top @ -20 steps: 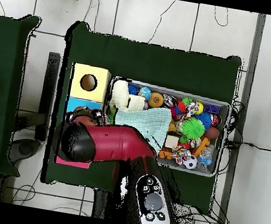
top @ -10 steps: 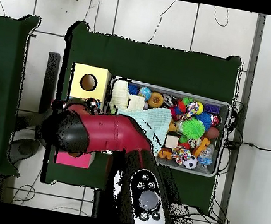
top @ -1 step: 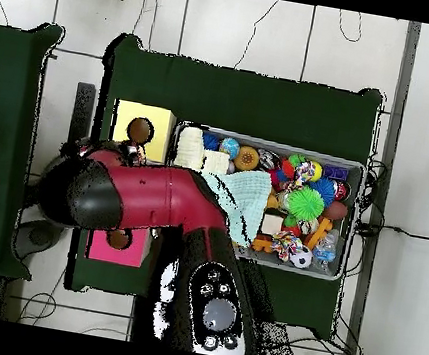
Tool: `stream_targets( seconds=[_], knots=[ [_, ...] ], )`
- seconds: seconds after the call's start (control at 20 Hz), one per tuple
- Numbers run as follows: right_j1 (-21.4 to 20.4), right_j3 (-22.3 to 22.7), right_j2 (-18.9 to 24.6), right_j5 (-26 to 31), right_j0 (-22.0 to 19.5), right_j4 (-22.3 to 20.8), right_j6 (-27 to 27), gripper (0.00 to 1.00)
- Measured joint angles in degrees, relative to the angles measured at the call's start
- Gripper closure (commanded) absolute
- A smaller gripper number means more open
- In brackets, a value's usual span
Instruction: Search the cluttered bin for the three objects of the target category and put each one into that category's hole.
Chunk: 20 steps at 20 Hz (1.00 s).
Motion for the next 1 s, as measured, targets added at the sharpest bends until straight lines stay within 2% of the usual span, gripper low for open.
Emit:
stream_targets(
  seconds=[0.5, 1.0],
  knots=[
    [-1.76, -0.26, 1.27, 0.08, 0.9, 5.18, 0.0, 1.0],
    [-1.54, -0.89, 4.37, -0.97, -1.27, 5.57, 0.0, 1.0]
  ],
)
